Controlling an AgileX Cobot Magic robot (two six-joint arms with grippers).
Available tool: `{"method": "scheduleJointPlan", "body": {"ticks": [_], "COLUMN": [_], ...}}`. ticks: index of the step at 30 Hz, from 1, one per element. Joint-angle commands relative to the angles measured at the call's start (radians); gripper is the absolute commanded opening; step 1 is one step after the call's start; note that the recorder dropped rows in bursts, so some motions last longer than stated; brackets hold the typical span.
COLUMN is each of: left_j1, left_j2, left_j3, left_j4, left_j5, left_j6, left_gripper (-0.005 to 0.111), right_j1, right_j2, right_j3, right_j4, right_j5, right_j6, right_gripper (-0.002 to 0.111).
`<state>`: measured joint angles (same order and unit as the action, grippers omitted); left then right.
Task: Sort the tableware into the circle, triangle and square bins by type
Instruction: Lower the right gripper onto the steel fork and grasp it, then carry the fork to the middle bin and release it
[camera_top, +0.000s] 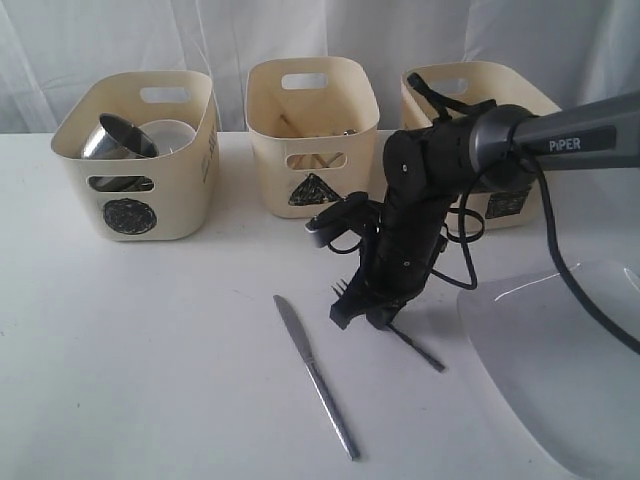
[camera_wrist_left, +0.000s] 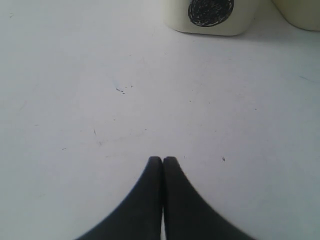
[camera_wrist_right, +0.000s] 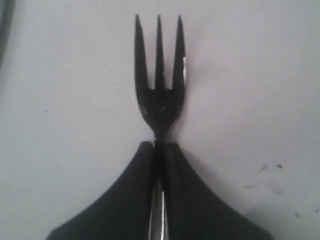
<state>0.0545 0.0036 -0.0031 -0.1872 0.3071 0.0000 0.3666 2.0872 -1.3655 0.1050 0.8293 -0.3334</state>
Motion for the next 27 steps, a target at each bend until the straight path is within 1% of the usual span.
{"method": "scheduleJointPlan", "body": {"ticks": [1,7,11,14,17,27], "left_j1": [-0.007,-0.007,-0.007,-0.007,-0.007,-0.007], "left_j2": [-0.004,-0.004,-0.004,-0.004,-0.004,-0.004], "left_j3": [0.003,0.003,0.003,0.003,0.003,0.003], "left_j4": [-0.005,-0.005,-0.005,-0.005,-0.005,-0.005], "left_j5": [0.000,0.000,0.000,0.000,0.000,0.000], "left_j6": [0.000,0.000,0.000,0.000,0.000,0.000], "left_gripper": [0.000,0.000,0.000,0.000,0.000,0.000], "right_j1": [0.001,0.001,0.001,0.001,0.001,-0.014], "right_j2": [0.050,0.019,-0.046,-0.095,-0.130,-0.160], "right_j3": [0.041,0.014,-0.053,-0.085,-0.109,-0.221], "right_j4": [0.033,0.037,0.081,0.114,0.156,0.184], "right_j5": [0.011,0.072,0.099,0.095,0.097,0.069], "right_j6": [0.005,-0.032,-0.032,-0.035,-0.088,-0.187], "right_gripper": [0.000,0.000,0.000,0.000,0.000,0.000]}}
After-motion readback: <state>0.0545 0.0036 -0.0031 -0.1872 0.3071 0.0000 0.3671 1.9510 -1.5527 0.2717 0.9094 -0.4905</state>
